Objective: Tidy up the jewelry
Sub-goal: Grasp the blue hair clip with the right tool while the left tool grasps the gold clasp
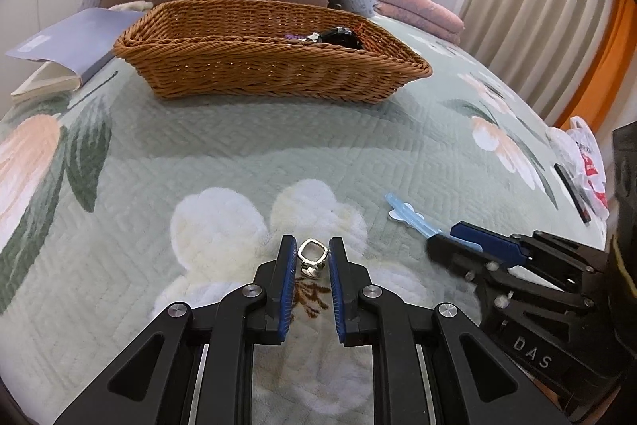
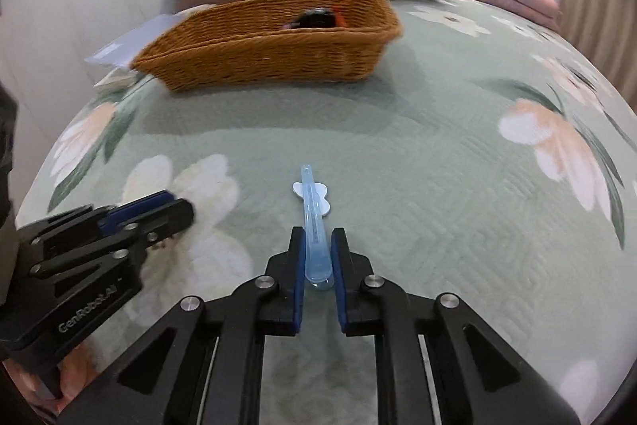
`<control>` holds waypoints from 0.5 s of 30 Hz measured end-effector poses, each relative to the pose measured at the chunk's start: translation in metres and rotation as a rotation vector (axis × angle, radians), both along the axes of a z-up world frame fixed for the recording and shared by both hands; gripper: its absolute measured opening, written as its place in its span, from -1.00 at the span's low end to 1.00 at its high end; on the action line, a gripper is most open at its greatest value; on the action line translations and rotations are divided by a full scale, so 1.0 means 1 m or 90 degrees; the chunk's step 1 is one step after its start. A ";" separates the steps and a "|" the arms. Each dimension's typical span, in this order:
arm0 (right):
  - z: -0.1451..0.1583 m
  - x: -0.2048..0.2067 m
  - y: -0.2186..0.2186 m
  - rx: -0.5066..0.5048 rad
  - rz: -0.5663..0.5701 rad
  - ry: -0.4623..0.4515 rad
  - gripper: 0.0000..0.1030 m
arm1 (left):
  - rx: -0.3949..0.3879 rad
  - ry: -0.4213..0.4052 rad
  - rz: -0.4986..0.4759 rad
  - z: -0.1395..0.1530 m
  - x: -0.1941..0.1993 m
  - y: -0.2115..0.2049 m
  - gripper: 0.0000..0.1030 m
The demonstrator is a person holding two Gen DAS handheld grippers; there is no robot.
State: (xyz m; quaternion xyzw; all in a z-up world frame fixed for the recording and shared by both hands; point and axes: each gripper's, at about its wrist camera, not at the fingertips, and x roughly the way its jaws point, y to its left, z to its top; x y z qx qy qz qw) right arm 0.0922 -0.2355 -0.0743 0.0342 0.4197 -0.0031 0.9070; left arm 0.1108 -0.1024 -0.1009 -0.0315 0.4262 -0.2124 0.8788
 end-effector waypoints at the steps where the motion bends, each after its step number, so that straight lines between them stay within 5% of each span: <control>1: 0.000 -0.003 -0.004 0.008 -0.016 -0.001 -0.69 | 0.002 -0.001 0.000 0.000 -0.001 0.000 -0.66; 15: -0.002 -0.001 -0.003 -0.013 -0.036 -0.002 -0.63 | 0.003 -0.005 -0.002 -0.001 0.000 -0.002 -0.66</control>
